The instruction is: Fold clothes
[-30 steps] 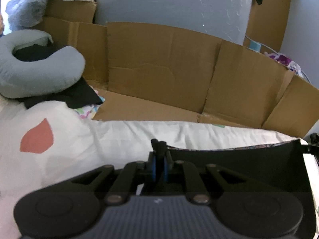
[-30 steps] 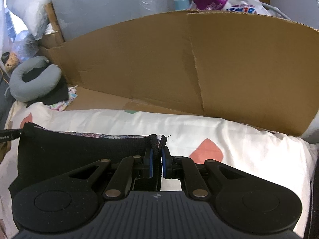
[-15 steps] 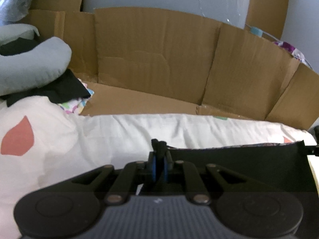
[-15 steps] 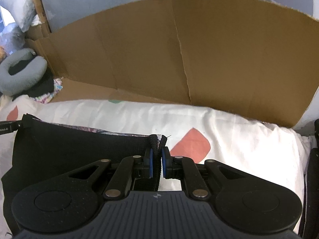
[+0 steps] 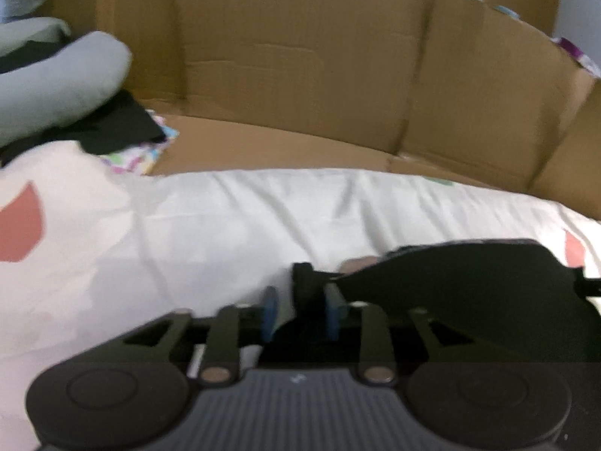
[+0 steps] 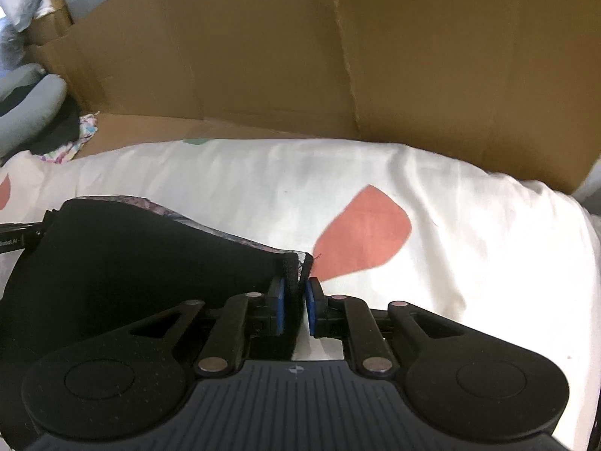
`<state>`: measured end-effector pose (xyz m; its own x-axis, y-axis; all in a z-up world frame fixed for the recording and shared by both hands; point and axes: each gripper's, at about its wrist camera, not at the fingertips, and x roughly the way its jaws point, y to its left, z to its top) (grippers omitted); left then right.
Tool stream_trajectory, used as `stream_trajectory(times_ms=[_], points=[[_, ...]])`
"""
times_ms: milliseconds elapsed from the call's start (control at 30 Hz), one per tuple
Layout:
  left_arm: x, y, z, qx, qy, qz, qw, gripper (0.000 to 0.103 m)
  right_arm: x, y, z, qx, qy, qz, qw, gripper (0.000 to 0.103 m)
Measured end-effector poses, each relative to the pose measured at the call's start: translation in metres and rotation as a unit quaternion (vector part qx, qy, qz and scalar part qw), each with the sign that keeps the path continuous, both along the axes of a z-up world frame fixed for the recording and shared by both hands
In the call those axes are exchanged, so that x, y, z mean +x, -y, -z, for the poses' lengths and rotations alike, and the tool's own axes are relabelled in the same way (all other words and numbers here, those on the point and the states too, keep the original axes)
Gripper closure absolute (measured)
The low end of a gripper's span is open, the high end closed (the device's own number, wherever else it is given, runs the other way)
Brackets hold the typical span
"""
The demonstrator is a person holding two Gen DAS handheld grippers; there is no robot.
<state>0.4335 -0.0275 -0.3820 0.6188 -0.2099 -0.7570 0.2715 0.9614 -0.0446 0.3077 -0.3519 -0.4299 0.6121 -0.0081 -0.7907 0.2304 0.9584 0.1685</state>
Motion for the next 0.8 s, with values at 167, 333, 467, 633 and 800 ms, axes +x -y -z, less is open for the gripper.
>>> stream_trajectory(times_ms=[167,333,467,633,800], points=[[-0.012,-0.007,-0.018,-0.001,0.02,-0.02,0.9996,0.068,-0.012,0.008,-0.014,-0.039,0.015,0.059,0.997,0.079],[-0.025,-0.001,-0.039,-0.023,0.043,-0.014,0.9987,0.068,-0.015,0.006,-0.033,-0.034,0.051,0.064,0.996,0.079],[-0.032,0.015,-0.051,-0.05,0.047,0.009,0.9976,0.068,-0.013,-0.009,-0.045,-0.011,0.079,0.038,0.996,0.079],[-0.039,0.035,-0.052,-0.058,0.051,0.044,0.996,0.069,-0.006,-0.035,-0.052,0.007,0.096,-0.012,0.995,0.079],[-0.041,0.05,-0.037,-0.052,0.036,0.072,0.9954,0.069,0.002,-0.063,-0.052,0.018,0.101,-0.06,0.993,0.079]])
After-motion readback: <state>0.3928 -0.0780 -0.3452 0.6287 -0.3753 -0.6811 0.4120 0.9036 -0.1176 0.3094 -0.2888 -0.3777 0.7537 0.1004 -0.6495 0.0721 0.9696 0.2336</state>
